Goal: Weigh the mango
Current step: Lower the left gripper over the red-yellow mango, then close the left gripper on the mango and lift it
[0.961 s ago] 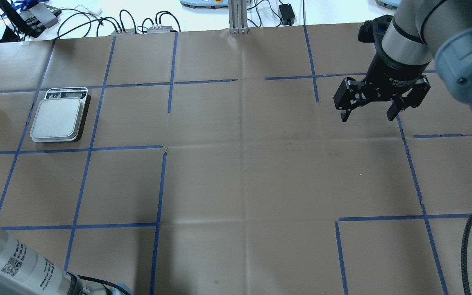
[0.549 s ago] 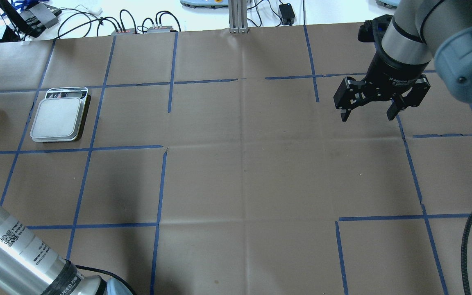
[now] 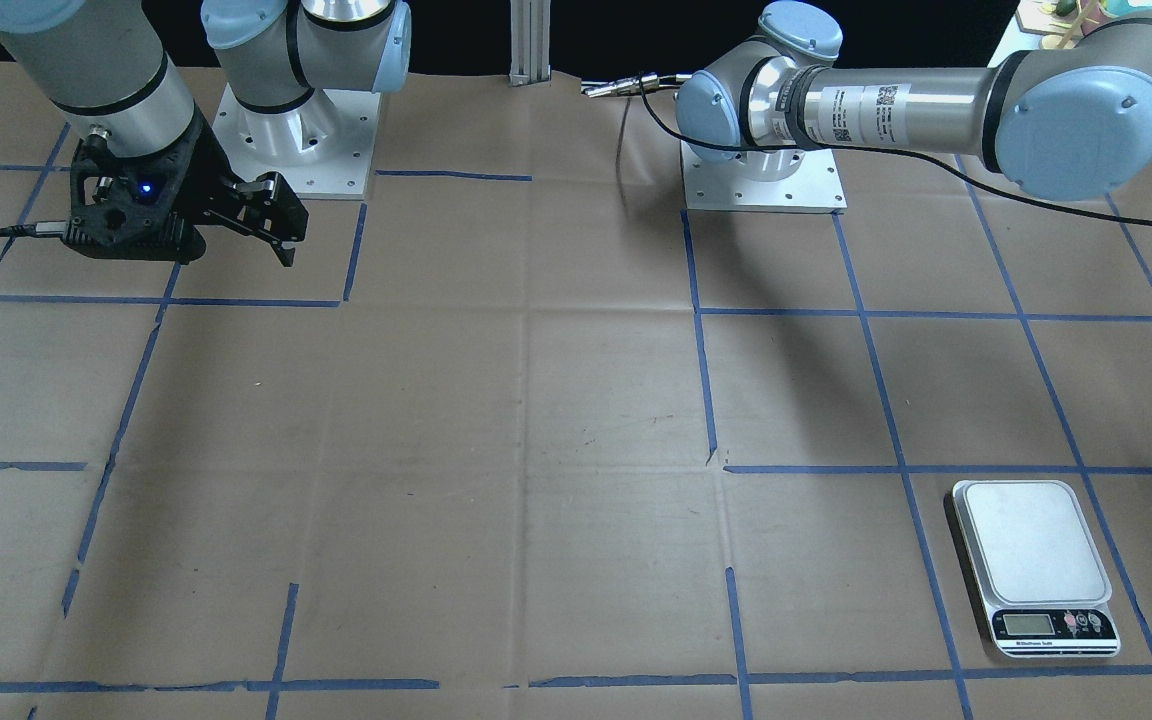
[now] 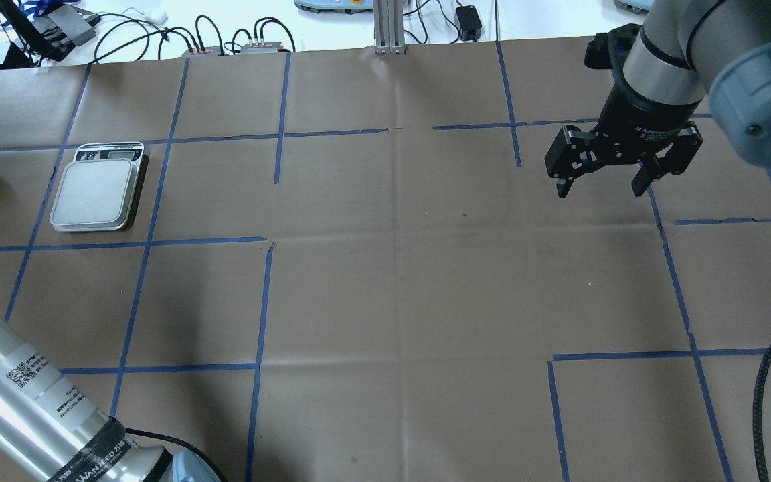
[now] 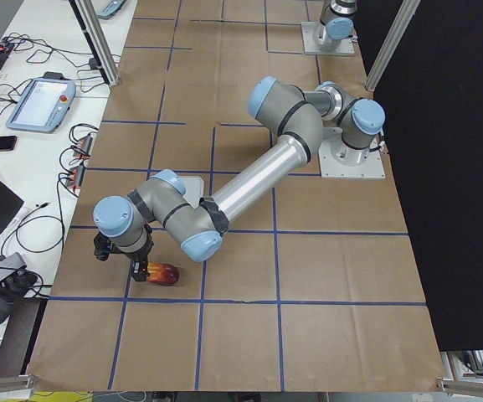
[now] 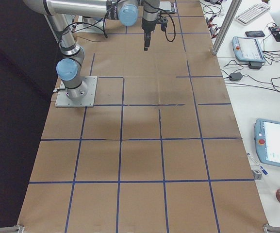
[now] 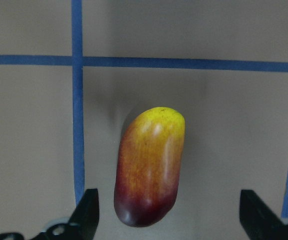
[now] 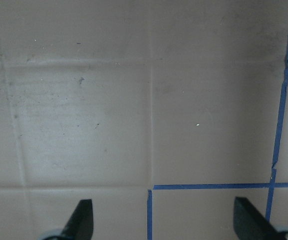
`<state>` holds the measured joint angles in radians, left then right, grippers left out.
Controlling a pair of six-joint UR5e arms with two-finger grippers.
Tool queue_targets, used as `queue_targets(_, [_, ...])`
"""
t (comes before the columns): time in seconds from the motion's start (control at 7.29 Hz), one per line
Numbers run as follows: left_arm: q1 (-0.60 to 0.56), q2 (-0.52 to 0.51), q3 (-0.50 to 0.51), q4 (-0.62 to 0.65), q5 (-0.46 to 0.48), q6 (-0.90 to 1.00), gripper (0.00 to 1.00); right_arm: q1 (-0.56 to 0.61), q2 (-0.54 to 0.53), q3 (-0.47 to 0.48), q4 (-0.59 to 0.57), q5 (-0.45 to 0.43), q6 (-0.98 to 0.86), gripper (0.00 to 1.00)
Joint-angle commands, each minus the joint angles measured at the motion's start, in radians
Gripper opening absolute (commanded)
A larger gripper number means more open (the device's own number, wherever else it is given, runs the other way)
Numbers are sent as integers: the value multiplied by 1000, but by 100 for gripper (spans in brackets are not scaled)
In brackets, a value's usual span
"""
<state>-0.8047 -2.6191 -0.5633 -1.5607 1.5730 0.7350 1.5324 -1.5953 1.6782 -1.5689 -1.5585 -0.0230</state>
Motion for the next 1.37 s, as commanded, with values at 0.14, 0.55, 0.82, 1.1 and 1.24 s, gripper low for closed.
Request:
queue_targets(0.14, [-4, -70, 11, 14, 1, 6, 99, 0, 0, 0, 0, 0, 0, 100])
queue_targets(0.55, [-4, -101, 11, 14, 2, 14, 93, 0, 0, 0, 0, 0, 0, 100])
queue_targets(0.82, [-4, -99, 14, 16, 2, 12, 66, 0, 0, 0, 0, 0, 0, 100])
queue_targets(1.1, [-5, -78, 16, 14, 1, 12, 52, 0, 0, 0, 0, 0, 0, 100])
queue_targets(1.24, [-11, -31, 16, -1, 5, 11, 52, 0, 0, 0, 0, 0, 0, 100])
